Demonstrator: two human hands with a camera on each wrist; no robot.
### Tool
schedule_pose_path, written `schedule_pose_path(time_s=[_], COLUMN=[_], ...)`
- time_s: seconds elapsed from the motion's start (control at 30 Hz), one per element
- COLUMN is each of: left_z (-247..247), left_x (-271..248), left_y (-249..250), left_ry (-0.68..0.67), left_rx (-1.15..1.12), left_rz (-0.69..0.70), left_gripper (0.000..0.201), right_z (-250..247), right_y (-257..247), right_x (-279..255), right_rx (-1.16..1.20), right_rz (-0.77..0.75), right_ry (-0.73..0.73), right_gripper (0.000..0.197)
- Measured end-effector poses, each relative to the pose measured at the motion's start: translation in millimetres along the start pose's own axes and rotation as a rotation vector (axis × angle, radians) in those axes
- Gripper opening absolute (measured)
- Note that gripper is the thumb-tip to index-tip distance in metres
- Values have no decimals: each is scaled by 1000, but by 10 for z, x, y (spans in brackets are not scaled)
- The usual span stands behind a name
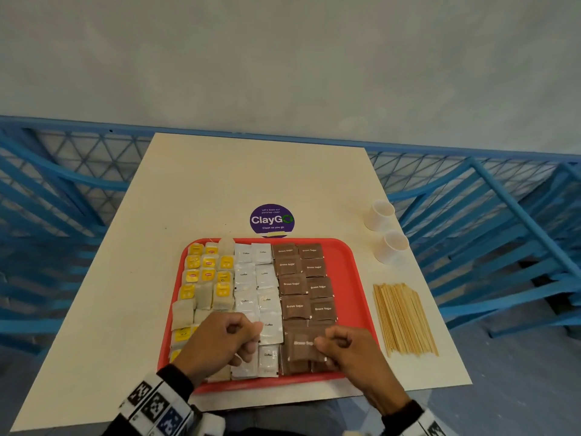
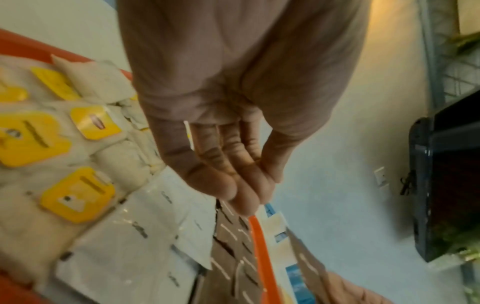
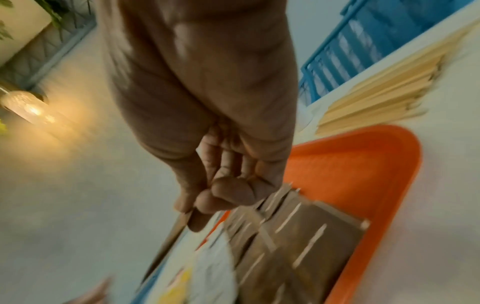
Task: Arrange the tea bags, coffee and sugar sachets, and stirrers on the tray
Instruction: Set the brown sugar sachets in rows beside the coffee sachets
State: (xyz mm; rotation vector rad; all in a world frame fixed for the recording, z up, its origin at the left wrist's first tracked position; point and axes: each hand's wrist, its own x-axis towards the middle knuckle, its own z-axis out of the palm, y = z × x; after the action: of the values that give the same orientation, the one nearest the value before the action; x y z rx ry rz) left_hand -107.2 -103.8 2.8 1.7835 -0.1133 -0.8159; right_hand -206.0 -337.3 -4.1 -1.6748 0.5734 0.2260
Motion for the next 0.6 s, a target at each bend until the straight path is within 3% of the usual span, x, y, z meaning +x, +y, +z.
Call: schedule_pose_path(time_s=[0.1,0.27,0.33,0.43,0.53,0.6], left_z=[-11,23,27,71,234,398], left_x=[42,103,119,180,285,362], left_y=[-105,-206,-204,-208,-220,-217], left_ry=[-24,-21,-8,48,92,41], left_rx=[73,139,188,359,640,900], left_rz=[-36,-38,-11,103,248,370], left_gripper=[34,29,27,19,21,34], right_z=[-136,-1,41,66,155,215], right_y=[101,79,60,45,79,111], right_x=[198,412,441,394,358,363], right_rx=[-145,-195,-320,-514,-611,-696], right_rz=[71,106,84,38,9,-23], right_ry=[124,94,174,271,181,115], right_gripper=[13,15,19,22,20,18])
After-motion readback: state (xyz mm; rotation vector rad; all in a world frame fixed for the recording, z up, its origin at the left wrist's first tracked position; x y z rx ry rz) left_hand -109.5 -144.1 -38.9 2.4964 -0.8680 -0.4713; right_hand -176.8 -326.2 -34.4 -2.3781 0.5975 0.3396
